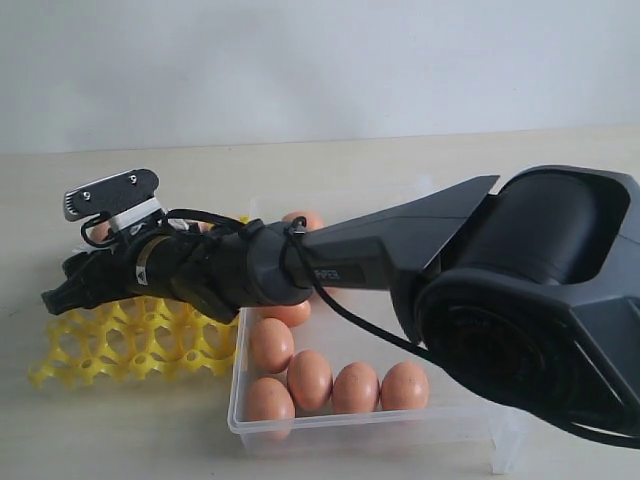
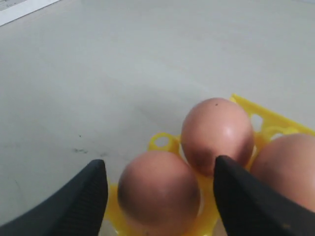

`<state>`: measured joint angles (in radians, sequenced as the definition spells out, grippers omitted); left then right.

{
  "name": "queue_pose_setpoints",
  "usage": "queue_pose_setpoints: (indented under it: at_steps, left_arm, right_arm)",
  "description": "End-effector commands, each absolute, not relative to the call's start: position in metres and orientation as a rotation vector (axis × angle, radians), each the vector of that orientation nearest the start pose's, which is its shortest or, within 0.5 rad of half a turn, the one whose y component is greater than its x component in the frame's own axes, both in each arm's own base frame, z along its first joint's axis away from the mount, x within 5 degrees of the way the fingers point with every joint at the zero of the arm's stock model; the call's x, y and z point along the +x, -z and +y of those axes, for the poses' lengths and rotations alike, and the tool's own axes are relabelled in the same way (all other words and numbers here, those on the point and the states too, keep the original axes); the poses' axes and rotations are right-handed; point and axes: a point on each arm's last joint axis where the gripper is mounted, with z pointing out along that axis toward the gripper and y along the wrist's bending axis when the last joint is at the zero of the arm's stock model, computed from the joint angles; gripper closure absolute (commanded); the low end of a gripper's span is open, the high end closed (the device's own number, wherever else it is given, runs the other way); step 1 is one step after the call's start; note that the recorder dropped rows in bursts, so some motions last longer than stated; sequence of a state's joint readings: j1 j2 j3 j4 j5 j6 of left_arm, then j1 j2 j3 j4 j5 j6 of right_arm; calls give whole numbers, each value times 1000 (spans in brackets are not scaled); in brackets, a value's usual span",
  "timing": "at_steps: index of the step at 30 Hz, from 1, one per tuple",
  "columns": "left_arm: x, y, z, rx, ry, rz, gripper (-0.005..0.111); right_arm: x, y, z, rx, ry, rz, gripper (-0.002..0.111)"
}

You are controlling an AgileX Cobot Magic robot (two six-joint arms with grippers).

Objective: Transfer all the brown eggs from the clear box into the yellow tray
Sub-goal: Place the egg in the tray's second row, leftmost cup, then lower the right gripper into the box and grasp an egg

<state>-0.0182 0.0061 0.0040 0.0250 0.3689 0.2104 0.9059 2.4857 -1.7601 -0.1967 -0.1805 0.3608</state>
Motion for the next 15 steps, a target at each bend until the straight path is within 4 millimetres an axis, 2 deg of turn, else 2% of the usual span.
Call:
queue_pose_setpoints:
  at_steps: [1, 3, 4, 5, 6, 7, 8, 9, 10, 11, 12, 13, 15]
  left_arm:
    - [53, -181, 0, 223, -154, 1834, 107]
    - [53, -181, 0, 223, -154, 1834, 107]
    - [53, -181, 0, 223, -154, 1834, 107]
    - [53, -181, 0, 223, -154, 1834, 107]
    - [53, -181, 0, 223, -154, 1834, 107]
    - [53, -181, 0, 223, -154, 1834, 107]
    - [53, -181, 0, 223, -154, 1834, 107]
    - [53, -181, 0, 223, -154, 1834, 107]
    - [53, -181, 0, 223, -154, 1834, 107]
    - [53, -181, 0, 223, -154, 1834, 107]
    - [53, -181, 0, 223, -154, 1834, 107]
    - [53, -181, 0, 223, -154, 1834, 107]
    - [53, -181, 0, 223, -154, 1834, 107]
  right_arm:
    - [331, -130, 420, -869, -559, 2026, 47]
    - [330, -162, 410, -910, -479, 2050, 47]
    - [327, -192, 396, -933, -399, 2102, 47]
    - [325, -208, 387, -952, -348, 2131, 48]
    - [323, -235, 364, -960, -239, 2209, 49]
    - [321, -248, 351, -949, -173, 2262, 49]
    - [320, -262, 325, -858, -65, 2404, 49]
    - [321, -264, 313, -805, -11, 2469, 49]
    - [330, -265, 290, -666, 81, 2574, 49]
    - [333, -265, 282, -627, 110, 2606, 49]
    - [342, -258, 266, -468, 139, 2696, 49]
    - [349, -251, 257, -341, 107, 2771, 49]
    - [359, -234, 250, -173, -7, 2873, 49]
